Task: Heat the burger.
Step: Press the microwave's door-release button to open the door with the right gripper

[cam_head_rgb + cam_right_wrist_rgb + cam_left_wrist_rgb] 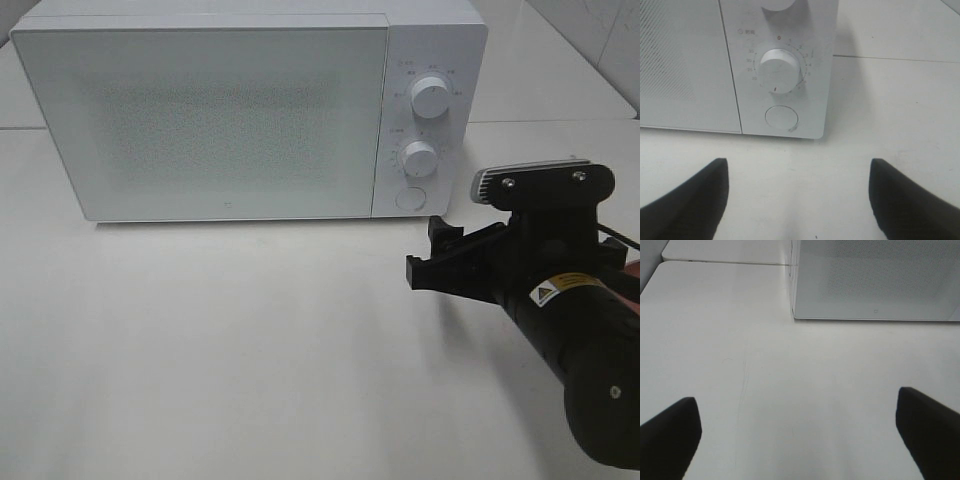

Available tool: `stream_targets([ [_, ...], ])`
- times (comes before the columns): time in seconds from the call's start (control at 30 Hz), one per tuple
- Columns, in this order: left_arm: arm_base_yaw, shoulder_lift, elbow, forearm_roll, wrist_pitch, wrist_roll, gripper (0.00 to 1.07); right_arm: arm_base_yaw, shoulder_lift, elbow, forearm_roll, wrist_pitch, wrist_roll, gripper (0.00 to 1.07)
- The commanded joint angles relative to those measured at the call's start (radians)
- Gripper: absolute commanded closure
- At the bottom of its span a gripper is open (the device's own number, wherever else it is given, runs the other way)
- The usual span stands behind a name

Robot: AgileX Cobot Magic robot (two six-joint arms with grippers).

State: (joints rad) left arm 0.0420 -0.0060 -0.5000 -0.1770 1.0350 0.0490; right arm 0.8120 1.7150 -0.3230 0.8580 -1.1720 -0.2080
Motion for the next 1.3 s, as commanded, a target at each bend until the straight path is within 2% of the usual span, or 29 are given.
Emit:
stream_targets([
  [0.03, -0.002, -0.017, 0.002, 0.002, -0.002, -0.005, 0.09, 0.043, 0.033, -0.032, 0.034, -0.017, -0.029, 0.32],
  [0.27, -0.002, -0.017, 0.002, 0.002, -0.002, -0.005, 0.09, 0.054, 0.047, -0.033, 0.036, -0.015, -0.01, 0.32],
  [0.43, -0.002, -0.017, 0.002, 0.002, -0.002, -0.005, 0.09, 0.054, 0.047, -0.033, 0.036, -0.016, 0.094, 0.32],
  [0.53, -0.002, -0.017, 0.002, 0.002, -0.002, -0.005, 0.09, 0.054, 0.047, -0.033, 0.036, -0.016, 0.215, 0.32],
  [0.57, -0.002, -0.017, 0.002, 0.002, -0.002, -0.005, 0.09, 0.054, 0.047, -0.033, 0.036, -0.017, 0.324, 0.32],
  [0.63, -0.002, -0.017, 0.002, 0.002, -0.002, -0.005, 0.09, 0.054, 0.047, -0.033, 0.036, -0.017, 0.366, 0.32],
  [0.67, -0.002, -0.017, 0.002, 0.002, -0.002, -0.005, 0.09, 0.054, 0.047, -0.033, 0.036, -0.017, 0.467, 0.32],
  [0.73, -0.002, -0.017, 0.002, 0.002, -0.002, -0.005, 0.09, 0.054, 0.047, -0.033, 0.036, -0.017, 0.507, 0.32],
  [0.77, -0.002, -0.017, 0.002, 0.002, -0.002, -0.005, 0.09, 0.054, 0.047, -0.033, 0.036, -0.017, 0.612, 0.33],
  [0.8, -0.002, -0.017, 0.002, 0.002, -0.002, -0.005, 0.09, 0.054, 0.047, -0.033, 0.036, -0.017, 0.612, 0.33],
  [0.87, -0.002, -0.017, 0.002, 0.002, -0.002, -0.005, 0.09, 0.054, 0.047, -0.033, 0.036, -0.017, 0.782, 0.35],
  [0.9, -0.002, -0.017, 0.002, 0.002, -0.002, -0.005, 0.09, 0.054, 0.047, -0.033, 0.036, -0.017, 0.782, 0.35],
  [0.93, -0.002, -0.017, 0.002, 0.002, -0.002, -0.005, 0.09, 0.054, 0.047, -0.033, 0.036, -0.017, 0.902, 0.38],
  [0.97, -0.002, -0.017, 0.002, 0.002, -0.002, -0.005, 0.09, 0.054, 0.047, -0.033, 0.036, -0.017, 0.902, 0.38],
  [1.0, -0.002, -0.017, 0.002, 0.002, -0.002, -0.005, 0.09, 0.054, 0.047, -0.033, 0.036, -0.016, 1.036, 0.42],
  [1.07, -0.002, -0.017, 0.002, 0.002, -0.002, -0.005, 0.09, 0.054, 0.047, -0.033, 0.036, -0.016, 1.096, 0.44],
  [1.13, -0.002, -0.017, 0.002, 0.002, -0.002, -0.005, 0.09, 0.054, 0.047, -0.033, 0.036, -0.016, 1.234, 0.54],
  [1.17, -0.002, -0.017, 0.002, 0.002, -0.002, -0.005, 0.09, 0.054, 0.047, -0.033, 0.036, -0.016, 1.234, 0.54],
  [1.23, -0.002, -0.017, 0.002, 0.002, -0.002, -0.005, 0.09, 0.054, 0.047, -0.033, 0.036, -0.016, 1.356, 0.69],
  [1.27, -0.002, -0.017, 0.002, 0.002, -0.002, -0.005, 0.09, 0.054, 0.047, -0.033, 0.036, -0.016, 1.356, 0.69],
  [1.3, -0.002, -0.017, 0.002, 0.002, -0.002, -0.005, 0.09, 0.054, 0.047, -0.033, 0.036, -0.016, 1.382, 0.74],
])
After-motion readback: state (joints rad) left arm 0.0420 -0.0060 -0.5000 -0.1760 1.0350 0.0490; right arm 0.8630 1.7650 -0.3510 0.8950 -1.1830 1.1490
